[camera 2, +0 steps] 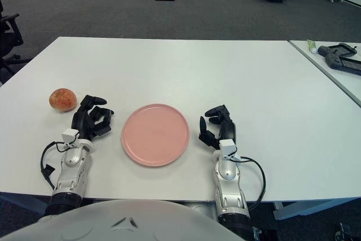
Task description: Put the apple into the plate.
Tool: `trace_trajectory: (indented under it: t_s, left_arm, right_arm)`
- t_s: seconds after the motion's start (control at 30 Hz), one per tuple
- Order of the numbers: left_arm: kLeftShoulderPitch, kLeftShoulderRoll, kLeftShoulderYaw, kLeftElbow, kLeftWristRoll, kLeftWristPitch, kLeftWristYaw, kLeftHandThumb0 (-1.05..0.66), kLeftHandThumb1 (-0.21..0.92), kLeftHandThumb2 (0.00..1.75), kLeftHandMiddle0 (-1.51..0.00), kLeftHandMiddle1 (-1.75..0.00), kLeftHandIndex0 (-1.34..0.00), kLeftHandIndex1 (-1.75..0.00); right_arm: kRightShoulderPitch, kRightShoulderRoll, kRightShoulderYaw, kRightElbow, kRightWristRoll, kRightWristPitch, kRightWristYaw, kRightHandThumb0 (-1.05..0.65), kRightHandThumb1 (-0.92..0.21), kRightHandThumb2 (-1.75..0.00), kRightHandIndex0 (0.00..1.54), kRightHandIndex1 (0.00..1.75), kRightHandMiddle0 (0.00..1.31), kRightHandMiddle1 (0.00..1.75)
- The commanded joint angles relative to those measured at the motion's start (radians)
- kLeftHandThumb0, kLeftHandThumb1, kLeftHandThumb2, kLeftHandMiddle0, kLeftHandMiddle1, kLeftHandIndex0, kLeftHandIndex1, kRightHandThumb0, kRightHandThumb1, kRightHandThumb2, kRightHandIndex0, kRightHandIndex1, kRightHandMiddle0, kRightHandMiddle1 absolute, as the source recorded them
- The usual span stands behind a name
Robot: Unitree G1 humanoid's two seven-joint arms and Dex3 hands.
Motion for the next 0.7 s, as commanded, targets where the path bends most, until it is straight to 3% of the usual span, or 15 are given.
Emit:
trace_trajectory:
  t_s: [0.0, 0.67]
  left_arm:
    - [0.002, 0.006, 0.000, 0.002, 0.004, -0.002, 0.003, 0.00, 0.47, 1.06, -0.57, -1.48, -0.38, -1.75]
    - [0.018, -0.004, 0.000, -0.045, -0.036, -0.035, -0.030, 0.00, 0.47, 1.04, -0.61, -1.43, -0.38, -1.75]
  right_arm:
    - [-0.005, 0.003, -0.003, -0.001, 0.007, 0.012, 0.001, -0.40, -0.61, -0.95, 0.63, 1.74, 0.39, 1.75]
    - [-0.006, 0.001, 0.000, -0.001, 0.001, 0.011, 0.001, -0.40, -0.61, -0.95, 0.62, 1.74, 0.39, 1.75]
